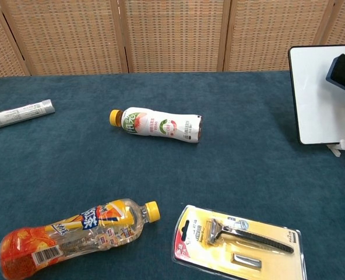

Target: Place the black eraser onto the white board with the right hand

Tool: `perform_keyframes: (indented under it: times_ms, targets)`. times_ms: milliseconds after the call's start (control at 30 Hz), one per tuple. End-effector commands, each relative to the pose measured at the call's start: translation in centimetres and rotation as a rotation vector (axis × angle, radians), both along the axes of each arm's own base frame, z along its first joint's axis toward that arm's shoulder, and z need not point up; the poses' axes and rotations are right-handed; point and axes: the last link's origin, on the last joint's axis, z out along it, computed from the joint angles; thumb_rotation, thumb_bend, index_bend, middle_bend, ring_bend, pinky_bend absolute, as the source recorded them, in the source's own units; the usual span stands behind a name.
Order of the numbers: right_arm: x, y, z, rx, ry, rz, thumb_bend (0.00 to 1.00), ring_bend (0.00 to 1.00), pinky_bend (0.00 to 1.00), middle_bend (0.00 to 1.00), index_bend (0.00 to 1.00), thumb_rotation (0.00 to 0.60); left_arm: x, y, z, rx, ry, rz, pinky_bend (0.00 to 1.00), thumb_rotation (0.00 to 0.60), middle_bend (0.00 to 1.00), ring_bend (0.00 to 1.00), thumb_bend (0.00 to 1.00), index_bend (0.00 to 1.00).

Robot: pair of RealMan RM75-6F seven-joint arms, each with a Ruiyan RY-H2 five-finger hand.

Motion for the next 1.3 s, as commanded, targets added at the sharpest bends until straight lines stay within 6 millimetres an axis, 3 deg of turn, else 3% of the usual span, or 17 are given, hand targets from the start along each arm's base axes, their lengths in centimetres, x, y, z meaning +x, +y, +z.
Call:
perform_keyframes:
  times_ms: [33, 1300]
  targets:
    - [0.0, -0.2, -0.3, 0.006, 0.005, -0.003, 0.0, 0.0, 0.0, 0.05, 0.54, 0.6, -0.1, 0.0, 0.0, -0.001, 0.001, 0.006, 0.0, 0.6, 0.0, 0.0, 0.13, 0.0]
    - [0.3, -1.6, -1.8, 0.028, 0.026, -0.026, 0.0, 0.0, 0.0, 0.05, 0.54, 0.6, -0.3, 0.1, -0.2, -0.008, 0.013, 0.019, 0.0, 0.6, 0.0, 0.0, 0.13, 0.0]
